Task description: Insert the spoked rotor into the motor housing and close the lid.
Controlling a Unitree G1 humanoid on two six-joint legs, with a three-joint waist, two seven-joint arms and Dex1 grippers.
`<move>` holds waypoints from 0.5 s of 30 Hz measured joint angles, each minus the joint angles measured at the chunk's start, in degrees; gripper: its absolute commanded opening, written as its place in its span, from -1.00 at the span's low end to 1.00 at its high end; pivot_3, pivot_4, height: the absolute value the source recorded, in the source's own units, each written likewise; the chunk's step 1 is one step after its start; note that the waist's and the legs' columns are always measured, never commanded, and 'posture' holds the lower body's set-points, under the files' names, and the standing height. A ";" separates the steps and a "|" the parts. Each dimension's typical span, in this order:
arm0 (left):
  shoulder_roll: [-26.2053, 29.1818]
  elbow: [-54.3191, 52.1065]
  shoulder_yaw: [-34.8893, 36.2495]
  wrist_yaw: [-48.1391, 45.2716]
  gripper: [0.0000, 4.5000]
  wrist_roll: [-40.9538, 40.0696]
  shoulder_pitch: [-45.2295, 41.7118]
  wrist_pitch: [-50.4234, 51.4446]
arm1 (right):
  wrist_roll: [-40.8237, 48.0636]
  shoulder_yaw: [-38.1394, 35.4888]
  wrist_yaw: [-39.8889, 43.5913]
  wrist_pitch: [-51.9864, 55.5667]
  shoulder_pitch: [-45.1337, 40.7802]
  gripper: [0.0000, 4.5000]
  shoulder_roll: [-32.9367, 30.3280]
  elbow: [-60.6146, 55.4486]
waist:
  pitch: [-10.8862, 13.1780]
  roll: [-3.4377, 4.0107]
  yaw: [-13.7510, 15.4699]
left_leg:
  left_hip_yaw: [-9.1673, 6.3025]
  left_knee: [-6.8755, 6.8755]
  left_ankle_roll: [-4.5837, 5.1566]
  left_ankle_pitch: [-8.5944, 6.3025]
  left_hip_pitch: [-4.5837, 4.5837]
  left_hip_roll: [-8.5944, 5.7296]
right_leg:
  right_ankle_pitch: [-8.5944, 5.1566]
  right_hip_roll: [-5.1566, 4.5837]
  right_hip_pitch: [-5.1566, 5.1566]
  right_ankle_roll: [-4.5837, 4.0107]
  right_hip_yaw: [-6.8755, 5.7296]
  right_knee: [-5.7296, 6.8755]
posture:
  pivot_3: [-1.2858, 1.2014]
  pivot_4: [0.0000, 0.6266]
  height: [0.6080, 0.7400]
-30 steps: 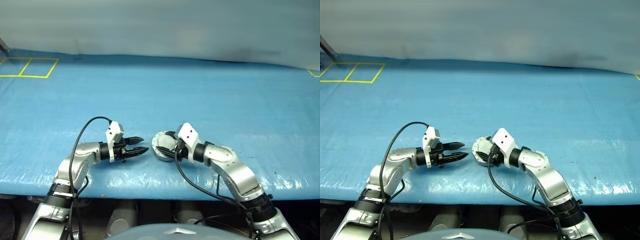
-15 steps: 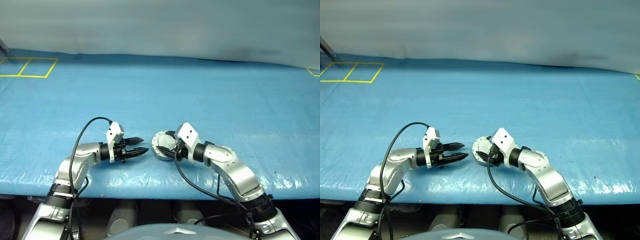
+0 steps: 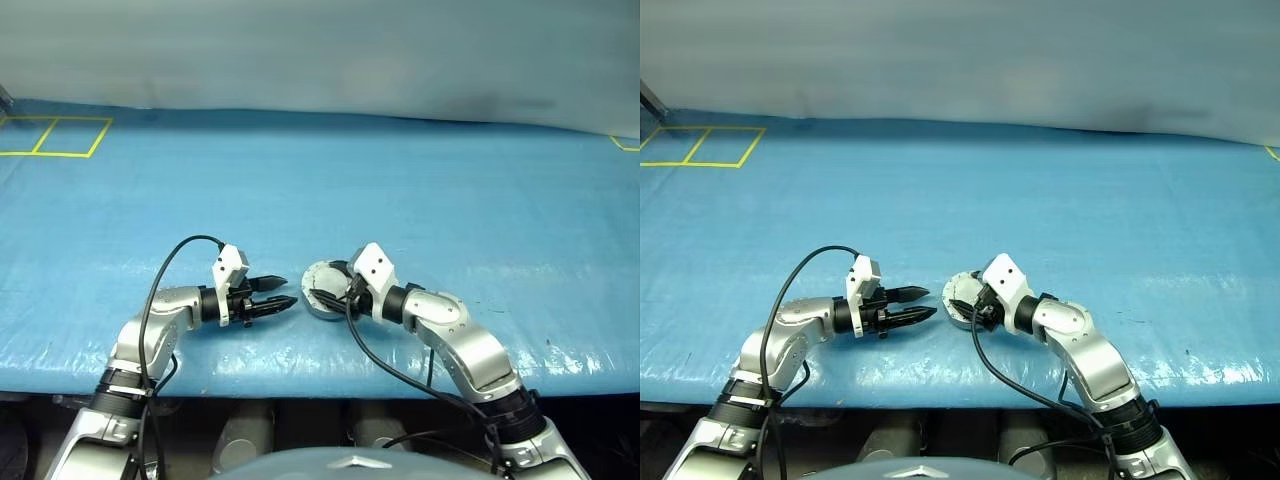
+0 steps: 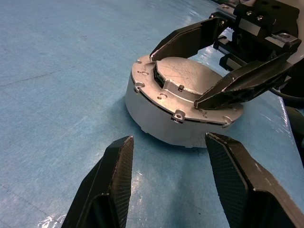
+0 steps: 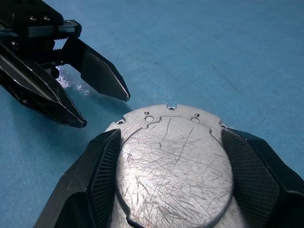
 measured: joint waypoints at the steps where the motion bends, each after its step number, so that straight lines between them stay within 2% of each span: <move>1: 0.00 0.00 0.00 0.03 0.15 0.00 0.00 0.00 | -0.10 0.10 0.13 -0.12 -0.01 0.35 -0.21 -0.02 | 0.00 0.00 0.00 | 0.00 0.01 0.00 0.00 0.01 0.00 | 0.00 0.00 0.01 0.00 0.00 0.00 | 0.03 -0.52 1.00; 7: -0.16 0.00 0.00 0.11 0.15 0.00 0.00 -0.01 | -2.52 1.98 0.25 -1.82 -0.30 0.35 -2.35 0.06 | -0.03 -0.02 0.28 | -0.01 0.01 0.00 0.00 0.08 -0.02 | 0.00 -0.01 0.12 0.01 -0.01 -0.04 | 0.03 -0.52 1.00; 12: -0.93 0.00 0.02 0.44 0.15 -0.33 -0.02 0.00 | -3.51 2.85 -0.52 -3.04 -0.37 0.35 -2.06 1.45 | -0.10 -0.01 0.29 | -0.01 0.00 -0.01 -0.01 0.60 0.02 | -0.04 -0.03 0.55 -0.03 0.00 -0.03 | 0.03 -0.52 1.00; 15: -2.86 0.00 0.44 0.97 -0.11 -1.90 -0.22 0.48 | -3.72 2.79 -0.74 -3.62 -0.30 0.35 -2.02 1.84 | -0.17 0.01 0.35 | -0.02 0.00 -0.01 -0.01 0.66 0.02 | -0.04 -0.12 0.53 -0.02 0.00 -0.04 | 0.03 -0.52 1.00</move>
